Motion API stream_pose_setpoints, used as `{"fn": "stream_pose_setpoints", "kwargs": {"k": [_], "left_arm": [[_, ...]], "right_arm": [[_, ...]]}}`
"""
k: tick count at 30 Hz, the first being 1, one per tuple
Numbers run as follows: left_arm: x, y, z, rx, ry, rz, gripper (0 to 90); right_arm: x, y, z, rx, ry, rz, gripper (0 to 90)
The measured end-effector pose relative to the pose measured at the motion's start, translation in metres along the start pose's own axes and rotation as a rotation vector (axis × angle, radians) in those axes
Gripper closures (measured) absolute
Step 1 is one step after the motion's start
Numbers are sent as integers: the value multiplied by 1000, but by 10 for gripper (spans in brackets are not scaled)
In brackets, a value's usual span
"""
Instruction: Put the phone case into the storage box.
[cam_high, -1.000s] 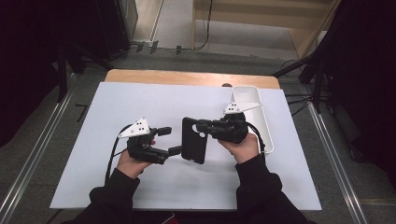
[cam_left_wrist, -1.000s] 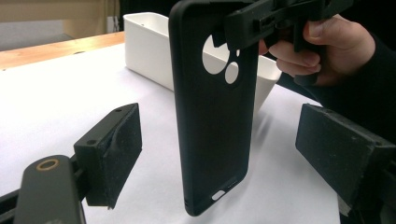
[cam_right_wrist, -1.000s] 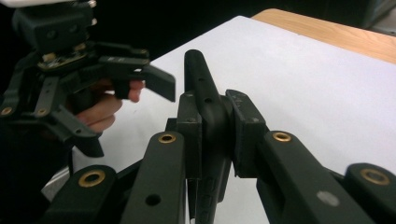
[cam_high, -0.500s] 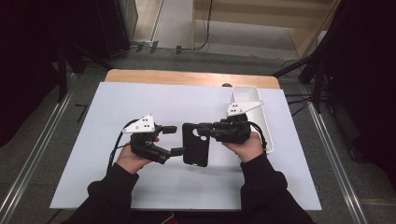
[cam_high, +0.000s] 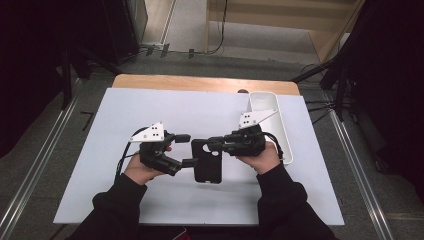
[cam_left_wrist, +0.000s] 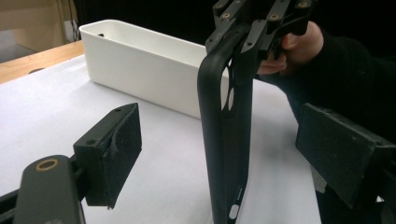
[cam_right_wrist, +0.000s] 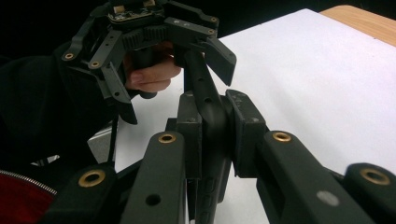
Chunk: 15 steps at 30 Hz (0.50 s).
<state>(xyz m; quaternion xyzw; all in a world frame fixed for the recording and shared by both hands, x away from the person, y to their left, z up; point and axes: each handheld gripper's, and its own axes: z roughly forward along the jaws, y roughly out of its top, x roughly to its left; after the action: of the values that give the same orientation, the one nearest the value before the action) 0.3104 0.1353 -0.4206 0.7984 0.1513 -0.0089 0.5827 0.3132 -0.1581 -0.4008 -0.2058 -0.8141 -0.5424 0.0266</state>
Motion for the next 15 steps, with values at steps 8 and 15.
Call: {"fn": "stream_pose_setpoints", "kwargs": {"k": [8, 15], "left_arm": [[0, 0, 0, 7, -4, -4, 163], [-2, 0, -1, -3, -8, -8, 251]], "right_arm": [[1, -1, 4, 3, 29, -19, 748], [1, -3, 6, 10, 46, -36, 748]]}}
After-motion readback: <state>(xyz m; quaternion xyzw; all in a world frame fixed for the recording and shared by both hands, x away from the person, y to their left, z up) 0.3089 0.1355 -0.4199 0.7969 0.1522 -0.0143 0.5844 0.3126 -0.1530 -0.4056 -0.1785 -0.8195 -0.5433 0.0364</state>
